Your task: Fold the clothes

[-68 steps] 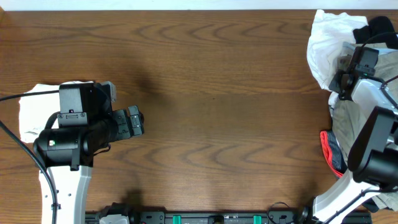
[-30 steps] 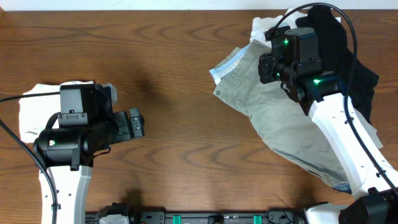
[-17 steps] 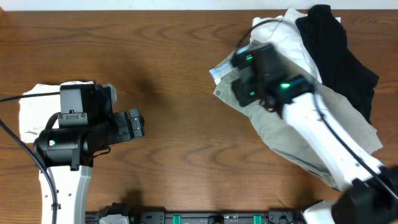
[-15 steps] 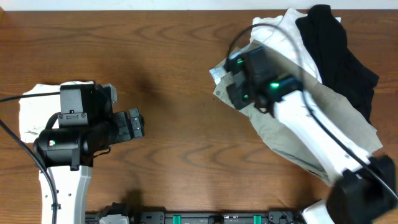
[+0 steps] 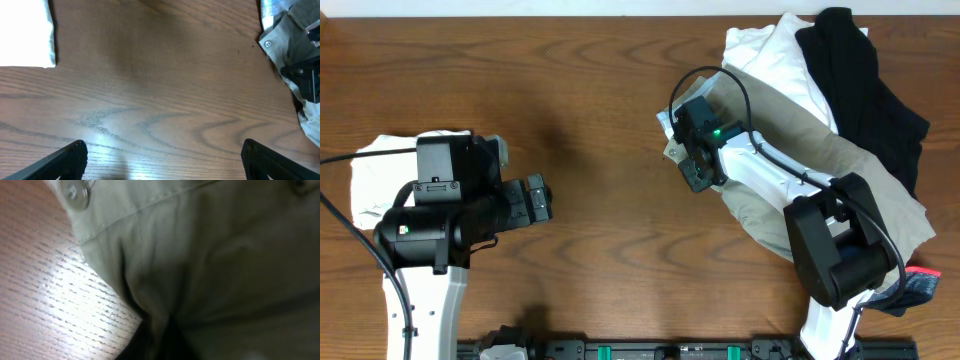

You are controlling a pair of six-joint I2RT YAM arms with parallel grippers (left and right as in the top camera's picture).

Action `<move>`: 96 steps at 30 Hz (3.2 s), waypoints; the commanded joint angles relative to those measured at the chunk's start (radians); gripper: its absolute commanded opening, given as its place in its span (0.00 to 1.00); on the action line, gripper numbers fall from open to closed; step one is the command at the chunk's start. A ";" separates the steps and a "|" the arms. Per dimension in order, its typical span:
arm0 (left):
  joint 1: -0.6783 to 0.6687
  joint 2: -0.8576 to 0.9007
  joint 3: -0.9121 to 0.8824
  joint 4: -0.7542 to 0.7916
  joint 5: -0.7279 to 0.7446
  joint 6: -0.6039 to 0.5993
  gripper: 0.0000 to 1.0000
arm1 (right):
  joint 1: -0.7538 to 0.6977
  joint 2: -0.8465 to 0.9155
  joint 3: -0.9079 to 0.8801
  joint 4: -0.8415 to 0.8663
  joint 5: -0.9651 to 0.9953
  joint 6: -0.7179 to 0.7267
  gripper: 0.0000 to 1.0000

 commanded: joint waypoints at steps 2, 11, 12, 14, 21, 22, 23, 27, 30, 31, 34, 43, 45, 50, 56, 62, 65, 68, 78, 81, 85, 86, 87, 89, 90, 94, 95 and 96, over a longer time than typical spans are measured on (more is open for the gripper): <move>0.005 0.000 0.020 -0.003 0.006 0.021 0.98 | 0.004 -0.047 0.028 0.000 0.012 0.060 0.01; 0.005 0.000 0.020 -0.002 0.006 0.021 0.98 | 0.108 -0.257 0.150 0.003 -0.268 -0.096 0.01; 0.005 0.000 0.020 -0.002 0.006 0.021 0.98 | 0.132 -0.265 0.158 0.003 -0.341 -0.135 0.01; 0.005 0.000 0.020 -0.003 0.006 0.021 0.98 | 0.179 -0.267 0.163 0.008 -0.423 -0.177 0.01; 0.005 0.000 0.020 -0.003 0.006 0.020 0.98 | 0.245 -0.251 0.163 0.087 -0.287 -0.127 0.47; 0.005 0.000 0.020 -0.003 0.006 0.020 0.98 | 0.240 -0.253 0.163 0.090 -0.225 -0.093 0.52; 0.005 0.000 0.020 -0.003 0.006 0.020 0.98 | 0.230 -0.256 0.163 0.086 -0.145 -0.048 0.53; 0.005 0.000 0.020 -0.003 0.006 0.021 0.98 | 0.162 -0.275 0.163 0.020 0.048 0.090 0.53; 0.005 0.000 0.020 -0.003 0.006 0.020 0.98 | 0.080 -0.278 0.163 -0.034 0.020 0.110 0.50; 0.005 0.000 0.020 -0.003 0.006 0.020 0.98 | 0.052 -0.274 0.163 -0.049 0.005 0.114 0.45; 0.005 0.000 0.020 -0.003 0.006 0.020 0.98 | -0.050 -0.245 0.163 -0.075 -0.039 0.156 0.14; 0.005 0.000 0.020 -0.003 0.006 0.020 0.98 | -0.280 -0.064 0.163 -0.072 -0.277 0.134 0.03; 0.005 0.000 0.020 -0.003 0.006 0.021 0.98 | -0.313 -0.011 0.163 -0.082 -0.330 0.127 0.06; 0.005 0.000 0.020 -0.003 0.006 0.020 0.98 | -0.367 0.088 0.163 -0.073 -0.329 0.139 0.07; 0.005 0.000 0.020 -0.011 0.006 0.021 0.98 | -0.447 0.113 0.163 -0.016 -0.201 0.211 0.07; 0.005 0.000 0.020 -0.026 0.006 0.021 0.98 | -0.559 0.115 0.163 0.012 -0.111 0.210 0.07; 0.005 0.000 0.020 -0.026 0.006 0.021 0.98 | -0.608 0.122 0.163 0.017 -0.108 0.207 0.07; 0.005 0.000 0.020 -0.025 0.006 0.020 0.98 | -0.642 0.143 0.162 0.016 -0.104 0.183 0.07; 0.005 0.000 0.020 -0.026 0.006 0.021 0.98 | -0.703 0.189 0.161 -0.027 0.082 0.285 0.09; 0.005 0.000 0.020 -0.025 0.006 0.021 0.98 | -0.706 0.155 0.165 -0.010 -0.055 0.203 0.10; 0.005 0.000 0.020 -0.025 0.006 0.021 0.98 | -0.695 0.088 0.182 0.018 -0.434 -0.017 0.13; 0.005 0.000 0.020 -0.026 0.006 0.021 0.98 | -0.689 0.069 0.188 0.027 -0.516 -0.055 0.15; 0.005 0.000 0.020 -0.026 0.006 0.021 0.98 | -0.682 0.058 0.192 0.031 -0.559 -0.078 0.15; 0.005 0.000 0.020 -0.025 0.006 0.021 0.98 | -0.655 0.033 0.196 0.043 -0.626 -0.126 0.15; 0.005 0.000 0.020 -0.025 0.006 0.021 0.98 | -0.635 0.026 0.196 0.048 -0.628 -0.147 0.15; 0.005 0.000 0.020 -0.025 0.006 0.021 0.98 | -0.547 0.032 0.196 0.053 -0.576 -0.222 0.16; 0.005 0.000 0.020 -0.025 0.006 0.021 0.98 | -0.527 0.036 0.196 0.054 -0.550 -0.221 0.15; 0.005 0.000 0.020 -0.025 0.006 0.021 0.98 | -0.500 0.049 0.196 0.061 -0.523 -0.222 0.14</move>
